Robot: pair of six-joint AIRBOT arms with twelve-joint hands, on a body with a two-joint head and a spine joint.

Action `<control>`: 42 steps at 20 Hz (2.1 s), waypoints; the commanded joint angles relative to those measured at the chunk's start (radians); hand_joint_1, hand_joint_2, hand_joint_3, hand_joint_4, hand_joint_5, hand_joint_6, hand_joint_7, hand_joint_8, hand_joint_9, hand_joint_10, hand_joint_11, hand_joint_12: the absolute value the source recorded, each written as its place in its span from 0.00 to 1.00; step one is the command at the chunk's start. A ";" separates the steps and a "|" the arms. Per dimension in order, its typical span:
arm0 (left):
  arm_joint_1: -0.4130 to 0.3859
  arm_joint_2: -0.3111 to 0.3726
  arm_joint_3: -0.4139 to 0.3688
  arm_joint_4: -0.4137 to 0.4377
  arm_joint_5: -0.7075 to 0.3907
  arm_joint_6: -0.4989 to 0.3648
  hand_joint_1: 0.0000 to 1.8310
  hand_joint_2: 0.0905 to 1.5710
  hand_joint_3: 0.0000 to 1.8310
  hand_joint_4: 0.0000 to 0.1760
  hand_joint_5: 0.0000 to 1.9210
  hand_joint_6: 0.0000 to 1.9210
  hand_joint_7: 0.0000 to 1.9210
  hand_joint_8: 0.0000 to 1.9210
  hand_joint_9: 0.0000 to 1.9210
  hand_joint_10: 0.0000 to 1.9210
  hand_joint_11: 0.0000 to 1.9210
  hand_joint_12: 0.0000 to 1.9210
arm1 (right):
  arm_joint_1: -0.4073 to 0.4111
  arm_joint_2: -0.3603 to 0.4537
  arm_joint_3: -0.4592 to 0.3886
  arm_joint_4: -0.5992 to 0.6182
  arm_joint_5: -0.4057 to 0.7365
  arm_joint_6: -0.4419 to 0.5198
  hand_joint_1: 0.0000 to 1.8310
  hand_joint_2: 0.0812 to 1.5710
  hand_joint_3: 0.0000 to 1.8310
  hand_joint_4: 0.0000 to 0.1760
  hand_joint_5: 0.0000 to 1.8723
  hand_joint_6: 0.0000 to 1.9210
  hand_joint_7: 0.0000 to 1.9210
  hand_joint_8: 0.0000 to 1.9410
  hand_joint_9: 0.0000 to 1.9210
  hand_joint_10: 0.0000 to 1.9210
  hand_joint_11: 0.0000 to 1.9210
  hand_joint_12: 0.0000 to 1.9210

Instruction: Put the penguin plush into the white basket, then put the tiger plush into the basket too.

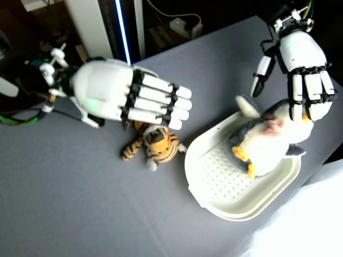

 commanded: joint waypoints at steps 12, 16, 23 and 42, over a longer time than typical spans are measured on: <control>0.425 0.137 -0.250 0.158 -0.773 -0.435 0.46 0.45 0.00 1.00 0.00 0.00 0.00 0.00 0.00 0.00 0.00 0.00 | -0.070 -0.009 -0.003 -0.058 -0.137 -0.001 0.54 0.66 0.00 0.67 0.18 0.00 0.12 0.00 0.18 0.01 0.14 0.23; 0.443 0.140 -0.261 0.159 -0.795 -0.442 0.48 0.46 0.00 0.79 0.00 0.00 0.00 0.00 0.00 0.00 0.00 0.00 | -0.067 -0.030 0.029 -0.036 -0.233 -0.007 0.54 0.67 0.00 0.88 0.19 0.00 0.12 0.00 0.19 0.01 0.15 0.24; 0.453 0.138 -0.263 0.160 -0.804 -0.459 0.49 0.45 0.00 0.86 0.00 0.00 0.00 0.00 0.00 0.00 0.00 0.00 | -0.054 -0.051 0.046 0.030 -0.327 -0.107 0.96 0.68 0.01 0.00 0.41 0.02 0.36 0.05 0.32 0.80 0.44 0.73; 0.473 0.132 -0.261 0.154 -0.822 -0.467 0.49 0.45 0.00 0.90 0.00 0.00 0.00 0.00 0.00 0.00 0.00 0.00 | 0.478 -0.240 0.311 0.004 -0.356 -0.116 0.62 0.79 0.00 0.00 0.40 0.67 0.36 0.77 0.25 0.58 0.13 0.85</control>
